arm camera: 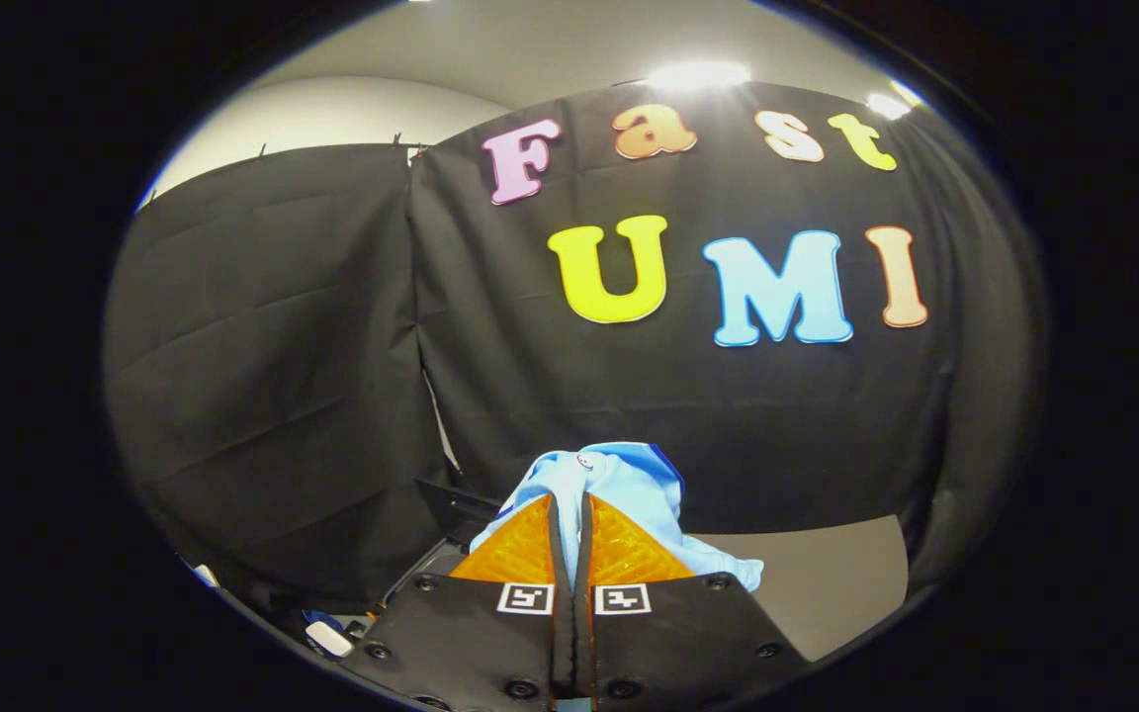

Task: Put the clothes into the washing machine and then close the washing machine lid.

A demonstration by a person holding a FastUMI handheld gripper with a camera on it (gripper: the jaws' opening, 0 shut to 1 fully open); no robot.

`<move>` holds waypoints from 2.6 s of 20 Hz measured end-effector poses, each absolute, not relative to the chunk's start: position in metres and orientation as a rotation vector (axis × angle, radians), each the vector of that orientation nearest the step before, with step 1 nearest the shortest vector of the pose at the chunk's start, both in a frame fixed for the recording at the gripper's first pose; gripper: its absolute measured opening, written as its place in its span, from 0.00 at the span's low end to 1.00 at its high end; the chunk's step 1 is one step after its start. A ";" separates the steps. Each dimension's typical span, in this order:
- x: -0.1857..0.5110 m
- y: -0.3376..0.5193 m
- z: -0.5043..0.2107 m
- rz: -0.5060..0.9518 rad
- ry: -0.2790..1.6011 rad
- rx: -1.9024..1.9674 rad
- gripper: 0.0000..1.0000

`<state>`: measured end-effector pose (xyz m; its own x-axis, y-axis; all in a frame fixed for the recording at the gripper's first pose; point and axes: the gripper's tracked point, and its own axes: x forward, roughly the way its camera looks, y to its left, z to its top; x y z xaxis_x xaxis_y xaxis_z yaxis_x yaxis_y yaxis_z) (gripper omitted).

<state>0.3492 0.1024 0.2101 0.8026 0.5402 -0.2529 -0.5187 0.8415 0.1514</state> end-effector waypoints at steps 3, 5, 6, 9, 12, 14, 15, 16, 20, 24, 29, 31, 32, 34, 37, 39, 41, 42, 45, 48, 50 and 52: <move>0.341 0.135 0.218 0.634 0.291 0.082 0.01; 0.335 0.156 0.223 0.675 0.291 0.092 0.02; 0.332 0.167 0.226 0.695 0.290 0.094 0.01; 0.327 0.197 0.229 0.744 0.290 0.090 0.01; 0.318 0.226 0.230 0.777 0.294 0.091 0.01; 0.315 0.242 0.230 0.787 0.296 0.098 0.01; 0.315 0.250 0.230 0.789 0.296 0.100 0.01; 0.313 0.258 0.229 0.790 0.297 0.103 0.01; 0.314 0.285 0.215 0.775 0.309 0.103 0.01; 0.319 0.304 0.192 0.750 0.339 0.111 0.01; 0.325 0.322 0.155 0.720 0.376 0.099 0.01; 0.328 0.329 0.135 0.708 0.397 0.096 0.01; 0.329 0.332 0.124 0.702 0.406 0.098 0.01; 0.330 0.340 0.105 0.699 0.426 0.104 0.01; 0.337 0.348 0.080 0.686 0.432 0.084 0.01; 0.338 0.353 0.063 0.677 0.437 0.083 0.01; 0.341 0.358 0.050 0.666 0.444 0.080 0.01; 0.343 0.361 0.043 0.663 0.450 0.075 0.01; 0.346 0.368 0.023 0.656 0.466 0.061 0.01; 0.352 0.375 0.007 0.642 0.474 0.057 0.01; 0.355 0.379 -0.005 0.633 0.487 0.049 0.01; 0.357 0.382 -0.018 0.628 0.500 0.041 0.01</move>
